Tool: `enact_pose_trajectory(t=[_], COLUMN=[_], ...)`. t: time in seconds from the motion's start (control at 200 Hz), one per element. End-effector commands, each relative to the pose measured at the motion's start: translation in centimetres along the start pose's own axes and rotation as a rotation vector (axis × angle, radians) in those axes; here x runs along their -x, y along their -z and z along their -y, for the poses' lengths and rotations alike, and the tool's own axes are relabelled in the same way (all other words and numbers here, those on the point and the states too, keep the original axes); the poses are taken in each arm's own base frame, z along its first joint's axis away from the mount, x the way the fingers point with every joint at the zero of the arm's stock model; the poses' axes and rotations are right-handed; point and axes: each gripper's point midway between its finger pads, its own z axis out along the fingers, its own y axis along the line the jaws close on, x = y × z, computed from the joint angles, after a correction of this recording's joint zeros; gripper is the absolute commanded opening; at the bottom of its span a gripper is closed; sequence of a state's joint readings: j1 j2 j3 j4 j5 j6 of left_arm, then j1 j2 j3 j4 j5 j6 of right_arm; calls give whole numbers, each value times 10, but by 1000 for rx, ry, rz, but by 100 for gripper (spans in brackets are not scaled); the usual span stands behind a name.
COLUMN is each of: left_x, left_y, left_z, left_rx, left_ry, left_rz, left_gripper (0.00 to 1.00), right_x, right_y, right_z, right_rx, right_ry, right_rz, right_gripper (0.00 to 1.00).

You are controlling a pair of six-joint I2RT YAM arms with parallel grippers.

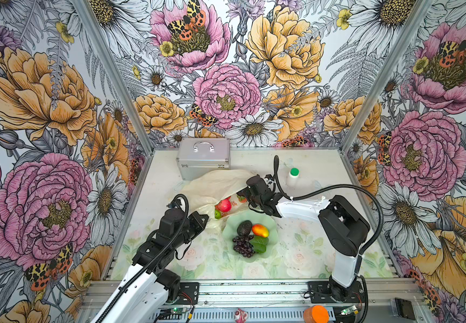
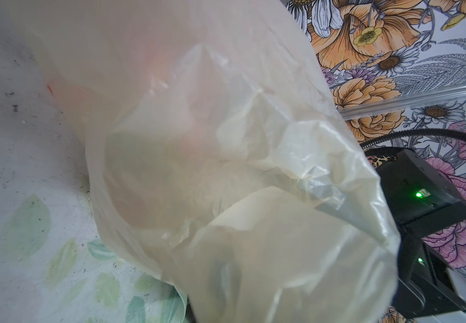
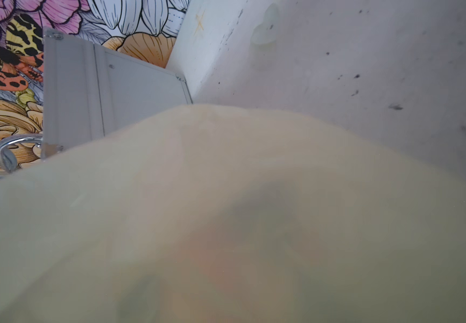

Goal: Place the fruits into the plastic bag
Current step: 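Open the right gripper to drop the plum inside the bag, then withdraw the right gripper and lower it onto the grapes in the bowl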

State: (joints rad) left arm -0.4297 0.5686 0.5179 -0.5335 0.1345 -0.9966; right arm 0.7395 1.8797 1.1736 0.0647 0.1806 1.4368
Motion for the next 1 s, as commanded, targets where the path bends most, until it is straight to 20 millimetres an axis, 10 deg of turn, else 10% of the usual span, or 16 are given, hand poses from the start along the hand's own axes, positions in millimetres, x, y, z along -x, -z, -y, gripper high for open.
enact_pose_trajectory(t=[0.0, 0.5, 0.996], left_x=[6, 10, 11], left_y=[1, 2, 3], left_z=[2, 0, -5], left_rx=[-18, -11, -18], left_ry=[4, 1, -3], left_rz=[33, 44, 18], left_gripper=[0, 0, 0], right_x=[3, -20, -92], right_y=[10, 112, 184], right_z=[-39, -58, 13], right_rx=[110, 221, 150], right_ry=[96, 618, 1067], right_rz=[-28, -210, -582], right_gripper=[74, 74, 73])
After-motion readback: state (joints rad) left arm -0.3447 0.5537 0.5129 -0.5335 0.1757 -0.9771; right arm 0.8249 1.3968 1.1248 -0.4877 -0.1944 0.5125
